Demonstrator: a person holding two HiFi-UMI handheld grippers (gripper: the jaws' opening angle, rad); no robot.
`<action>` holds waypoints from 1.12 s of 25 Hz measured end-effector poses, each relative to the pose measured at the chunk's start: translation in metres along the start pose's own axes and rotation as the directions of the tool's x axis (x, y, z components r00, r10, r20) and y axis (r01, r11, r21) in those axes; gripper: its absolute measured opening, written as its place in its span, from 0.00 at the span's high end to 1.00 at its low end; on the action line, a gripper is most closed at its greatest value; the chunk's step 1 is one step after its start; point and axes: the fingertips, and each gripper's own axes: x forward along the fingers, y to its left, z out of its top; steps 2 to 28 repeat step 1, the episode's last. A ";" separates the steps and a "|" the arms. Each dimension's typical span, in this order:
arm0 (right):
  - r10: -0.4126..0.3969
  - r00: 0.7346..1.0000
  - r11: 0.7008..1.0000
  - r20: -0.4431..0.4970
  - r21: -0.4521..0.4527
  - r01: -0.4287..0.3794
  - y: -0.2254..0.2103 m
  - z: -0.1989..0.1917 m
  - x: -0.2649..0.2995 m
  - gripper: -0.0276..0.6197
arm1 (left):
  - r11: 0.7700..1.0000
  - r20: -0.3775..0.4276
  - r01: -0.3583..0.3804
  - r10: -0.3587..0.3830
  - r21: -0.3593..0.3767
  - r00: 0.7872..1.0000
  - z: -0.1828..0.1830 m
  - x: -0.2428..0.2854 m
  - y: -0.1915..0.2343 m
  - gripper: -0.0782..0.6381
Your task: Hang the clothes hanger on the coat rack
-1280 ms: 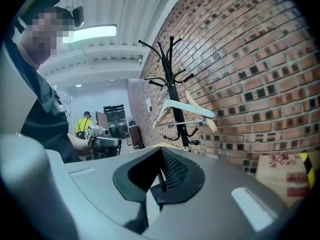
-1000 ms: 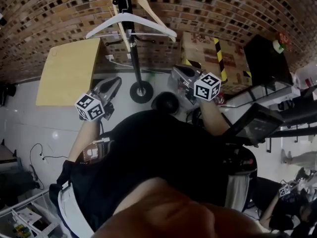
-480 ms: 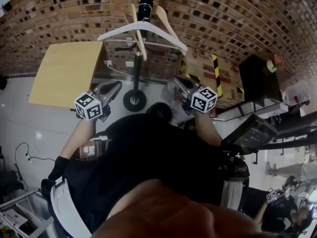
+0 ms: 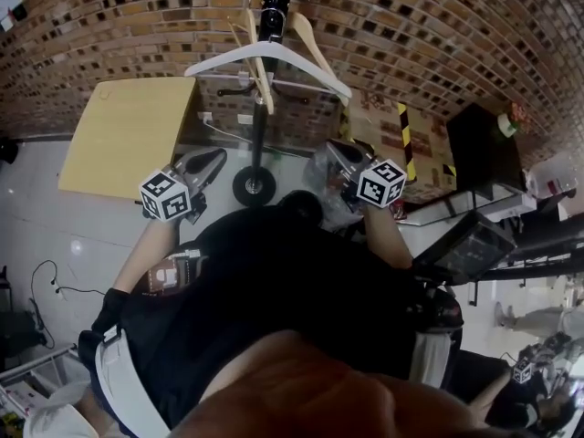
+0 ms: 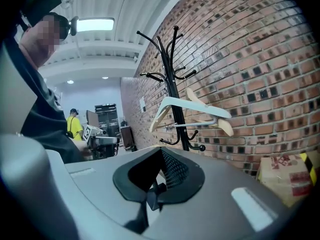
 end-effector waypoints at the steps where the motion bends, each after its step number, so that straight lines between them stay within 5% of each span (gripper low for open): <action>1: 0.001 1.000 1.000 0.003 -0.002 -0.001 -0.001 0.001 0.002 0.94 | 1.000 0.001 0.000 0.000 0.002 1.000 0.002 0.001 0.001 0.89; 28: 0.001 1.000 1.000 0.003 -0.002 -0.001 -0.001 0.001 0.002 0.94 | 1.000 0.001 0.000 0.000 0.002 1.000 0.002 0.001 0.001 0.89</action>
